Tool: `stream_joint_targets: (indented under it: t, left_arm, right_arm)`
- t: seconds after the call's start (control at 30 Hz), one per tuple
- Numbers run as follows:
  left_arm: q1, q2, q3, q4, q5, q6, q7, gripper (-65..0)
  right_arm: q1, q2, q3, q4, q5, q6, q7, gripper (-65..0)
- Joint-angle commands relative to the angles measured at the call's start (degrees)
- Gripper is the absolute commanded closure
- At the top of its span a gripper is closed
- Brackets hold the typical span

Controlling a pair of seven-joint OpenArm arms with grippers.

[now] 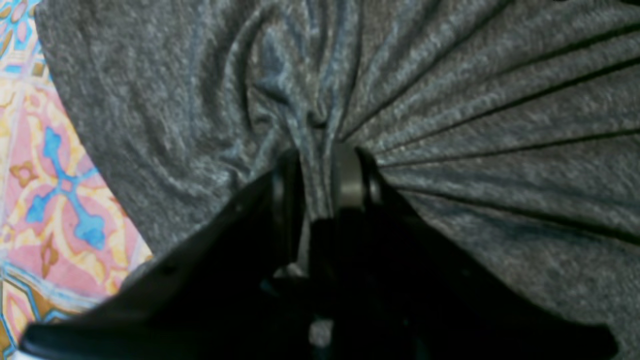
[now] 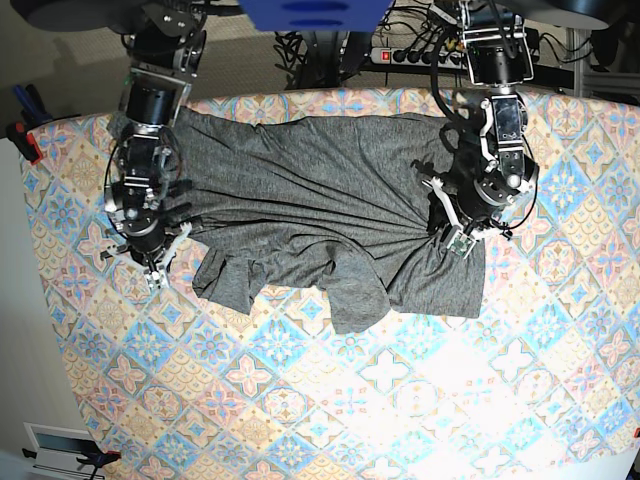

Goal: Layout the t-shirt on the table in an organized manner, then fold the t-shirt properly
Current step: 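Grasp the shirt edges with both grippers and pull them apart, then regrasp the shirt edge with the right gripper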

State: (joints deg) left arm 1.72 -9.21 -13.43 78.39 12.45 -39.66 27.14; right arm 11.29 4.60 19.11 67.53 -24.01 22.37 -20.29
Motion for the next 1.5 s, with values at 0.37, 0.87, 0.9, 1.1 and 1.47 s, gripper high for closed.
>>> stream_joint_targets:
  t: [0.37,0.87,0.9,1.1,1.47]
  left_arm:
    - [1.7,-6.6,0.3,-11.5,6.3,-0.3,1.2,-11.4]
    - [1.7,-4.4,0.4,-11.3,6.3,-0.3,5.2,-11.4]
    - [1.7,-3.8,0.3,-11.3,6.3,-0.3,5.2,-11.4]
    - [1.4,-3.1,-0.1,-11.2,6.3,-0.3,6.4,-11.4]
    - [1.4,-2.9,0.2,-10.7,6.3,-0.3,6.4,-11.4]
  right_arm:
    - [1.1,0.5,-0.3,16.1,0.1,-0.7,-6.0,-26.5]
    - [1.2,-4.2,-8.0,17.5,1.1,-0.7,-5.6,-28.6]
    - [1.1,-4.4,-8.2,17.7,1.8,-0.7,-5.6,-28.6]
    - [0.9,-5.3,-8.5,17.8,7.4,-0.7,-5.9,-28.6]
    - [-2.0,-5.5,-8.3,17.6,11.7,-0.7,-5.6,-28.6]
